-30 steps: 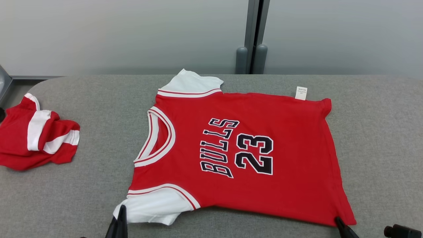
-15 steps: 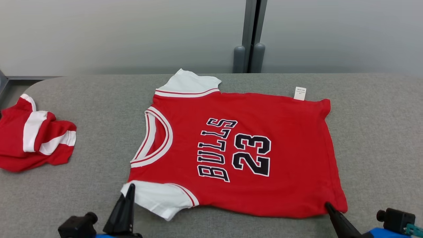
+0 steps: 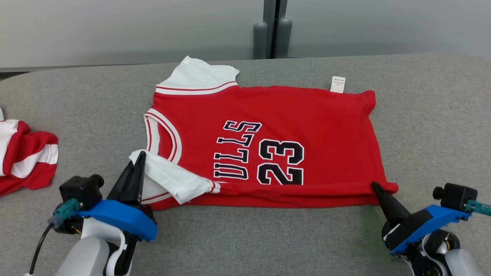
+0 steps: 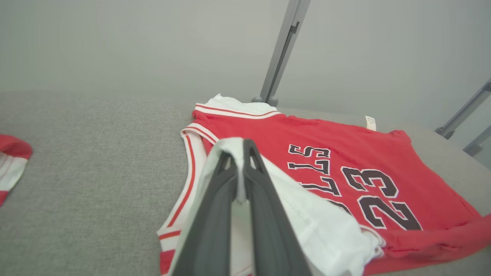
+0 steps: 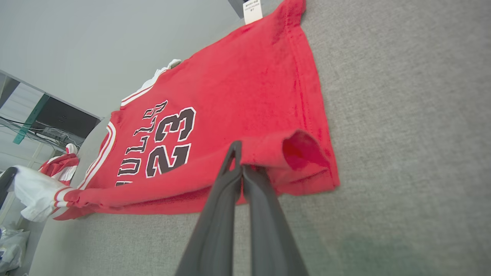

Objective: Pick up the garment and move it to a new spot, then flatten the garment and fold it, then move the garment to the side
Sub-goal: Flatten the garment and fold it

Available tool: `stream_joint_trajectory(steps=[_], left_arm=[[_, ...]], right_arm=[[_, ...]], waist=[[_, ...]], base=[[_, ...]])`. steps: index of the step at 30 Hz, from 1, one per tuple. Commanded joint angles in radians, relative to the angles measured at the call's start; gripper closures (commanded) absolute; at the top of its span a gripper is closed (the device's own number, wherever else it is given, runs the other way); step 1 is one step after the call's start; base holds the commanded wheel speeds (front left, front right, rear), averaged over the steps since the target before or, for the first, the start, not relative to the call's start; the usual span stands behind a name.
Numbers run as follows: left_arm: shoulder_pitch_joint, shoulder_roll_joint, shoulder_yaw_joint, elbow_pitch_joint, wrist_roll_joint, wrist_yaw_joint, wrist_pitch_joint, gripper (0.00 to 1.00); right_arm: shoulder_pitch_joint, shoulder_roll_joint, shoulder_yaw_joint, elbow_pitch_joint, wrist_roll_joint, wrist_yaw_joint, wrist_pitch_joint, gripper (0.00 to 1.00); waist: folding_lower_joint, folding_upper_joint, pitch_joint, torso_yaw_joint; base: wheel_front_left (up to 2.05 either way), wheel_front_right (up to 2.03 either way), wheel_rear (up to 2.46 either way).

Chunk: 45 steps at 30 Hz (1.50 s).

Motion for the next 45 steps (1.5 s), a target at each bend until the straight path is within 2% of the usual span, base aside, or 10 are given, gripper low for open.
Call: stream_joint_trajectory(steps=[1, 10, 11, 12, 13, 22, 26, 33, 44, 45], left_arm=[[-0.044, 0.001, 0.001, 0.026, -0.001, -0.009, 0.001, 1.0], [-0.237, -0.008, -0.061, 0.268, 0.011, -0.044, -0.018, 1.0], [-0.251, -0.008, -0.072, 0.293, 0.019, -0.044, -0.026, 0.86], [-0.262, -0.008, -0.084, 0.314, 0.023, -0.045, -0.036, 0.27], [-0.271, -0.012, -0.092, 0.337, 0.024, -0.046, -0.045, 0.0], [-0.223, -0.013, -0.098, 0.422, 0.017, -0.049, -0.116, 0.0], [-0.165, -0.006, -0.103, 0.423, 0.04, -0.024, -0.123, 0.0], [-0.094, 0.006, -0.117, 0.429, 0.066, 0.024, -0.109, 0.0], [-0.13, -0.031, -0.152, 0.504, 0.04, -0.008, -0.06, 0.0], [-0.133, -0.037, -0.157, 0.513, 0.038, -0.01, -0.055, 0.15]], right_arm=[[-0.033, 0.001, -0.002, 0.016, -0.01, 0.0, 0.003, 1.0], [-0.169, 0.002, 0.025, 0.148, -0.023, 0.0, -0.011, 1.0], [-0.175, 0.001, 0.028, 0.162, -0.026, 0.0, -0.018, 0.56], [-0.178, -0.001, 0.033, 0.172, -0.027, 0.0, -0.025, 0.18], [-0.178, -0.001, 0.038, 0.183, -0.026, 0.0, -0.032, 0.0], [-0.086, -0.059, 0.067, 0.169, -0.061, 0.0, -0.114, 0.0], [-0.06, -0.089, 0.052, 0.174, -0.097, 0.0, -0.139, 0.0], [-0.1, -0.095, 0.061, 0.225, -0.186, 0.0, -0.163, 0.0], [-0.188, -0.085, 0.104, 0.389, -0.307, 0.0, -0.17, 0.0], [-0.193, -0.079, 0.114, 0.401, -0.307, 0.0, -0.172, 0.49]], waist=[[-0.0002, -0.0001, 0.012, 0.004], [-0.0002, -0.0001, 0.052, -0.003], [-0.0002, -0.0001, 0.05, -0.004], [-0.0002, -0.0001, 0.048, -0.003], [-0.0002, -0.0001, 0.043, -0.003], [-0.0002, -0.0001, -0.01, 0.009], [-0.0002, -0.0001, -0.016, 0.013], [-0.0002, -0.0001, -0.008, 0.016], [-0.0002, -0.0001, 0.016, 0.026], [-0.0002, -0.0001, 0.015, 0.028]], base=[[0.0, 0.0, 0.0], [0.0, 0.0, 0.0], [0.0, 0.0, 0.0], [0.0, 0.0, 0.0], [0.0, 0.0, 0.0], [0.0, 0.0, 0.0], [0.0, 0.0, 0.0], [0.0, 0.0, 0.0], [0.0, 0.0, 0.0], [0.0, 0.0, 0.0]])
